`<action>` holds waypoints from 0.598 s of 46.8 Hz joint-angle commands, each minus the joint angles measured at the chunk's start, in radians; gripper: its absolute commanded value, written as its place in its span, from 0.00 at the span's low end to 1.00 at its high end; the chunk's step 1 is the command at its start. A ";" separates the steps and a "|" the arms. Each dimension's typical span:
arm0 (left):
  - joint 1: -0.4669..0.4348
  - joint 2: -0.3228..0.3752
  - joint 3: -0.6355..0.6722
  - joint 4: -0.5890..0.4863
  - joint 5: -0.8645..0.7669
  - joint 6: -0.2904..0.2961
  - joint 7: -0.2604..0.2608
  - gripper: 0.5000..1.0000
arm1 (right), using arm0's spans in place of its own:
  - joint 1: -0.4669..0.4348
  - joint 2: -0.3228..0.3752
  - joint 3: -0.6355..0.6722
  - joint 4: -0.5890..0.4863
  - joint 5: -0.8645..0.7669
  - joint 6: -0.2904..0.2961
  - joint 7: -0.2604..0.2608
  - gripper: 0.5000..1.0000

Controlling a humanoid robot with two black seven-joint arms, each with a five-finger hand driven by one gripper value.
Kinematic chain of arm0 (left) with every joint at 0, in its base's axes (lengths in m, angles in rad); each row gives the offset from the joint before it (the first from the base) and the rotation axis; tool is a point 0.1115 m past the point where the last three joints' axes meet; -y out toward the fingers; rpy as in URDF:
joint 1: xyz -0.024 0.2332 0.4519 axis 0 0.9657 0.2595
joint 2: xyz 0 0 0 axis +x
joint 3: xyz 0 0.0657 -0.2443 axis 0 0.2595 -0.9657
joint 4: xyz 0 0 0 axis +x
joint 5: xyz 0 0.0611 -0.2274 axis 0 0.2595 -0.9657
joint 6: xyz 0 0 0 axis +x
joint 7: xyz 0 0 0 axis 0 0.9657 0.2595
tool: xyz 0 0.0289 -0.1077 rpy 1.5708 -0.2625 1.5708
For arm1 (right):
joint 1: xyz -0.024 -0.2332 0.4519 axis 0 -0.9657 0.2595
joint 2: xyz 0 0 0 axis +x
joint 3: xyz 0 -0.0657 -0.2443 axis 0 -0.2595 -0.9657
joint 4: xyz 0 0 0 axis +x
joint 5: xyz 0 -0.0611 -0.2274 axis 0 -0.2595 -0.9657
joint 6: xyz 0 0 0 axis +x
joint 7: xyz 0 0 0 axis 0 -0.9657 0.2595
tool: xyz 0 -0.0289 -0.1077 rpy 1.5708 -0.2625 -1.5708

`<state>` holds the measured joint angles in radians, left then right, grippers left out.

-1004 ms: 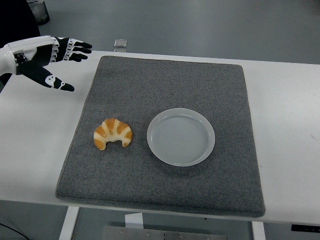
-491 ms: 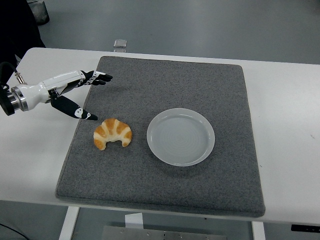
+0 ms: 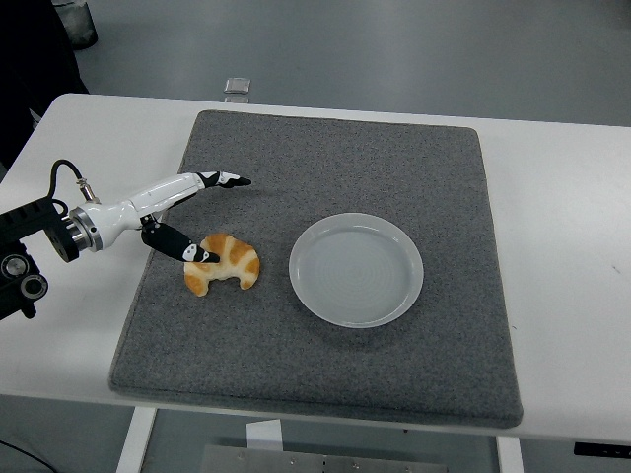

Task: Place the bread on the plate

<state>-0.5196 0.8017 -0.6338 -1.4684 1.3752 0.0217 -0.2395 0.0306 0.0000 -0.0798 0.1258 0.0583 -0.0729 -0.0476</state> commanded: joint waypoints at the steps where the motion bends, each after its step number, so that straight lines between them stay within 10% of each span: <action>1: -0.002 -0.001 0.000 -0.001 0.024 -0.003 0.000 0.99 | 0.000 0.000 0.000 0.000 0.000 -0.001 0.000 0.90; 28: -0.023 -0.012 0.002 0.000 0.039 -0.095 0.003 0.99 | 0.000 0.000 0.000 0.000 0.000 -0.001 0.000 0.90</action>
<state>-0.5400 0.7900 -0.6327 -1.4696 1.4127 -0.0731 -0.2362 0.0306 0.0000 -0.0798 0.1258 0.0583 -0.0734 -0.0476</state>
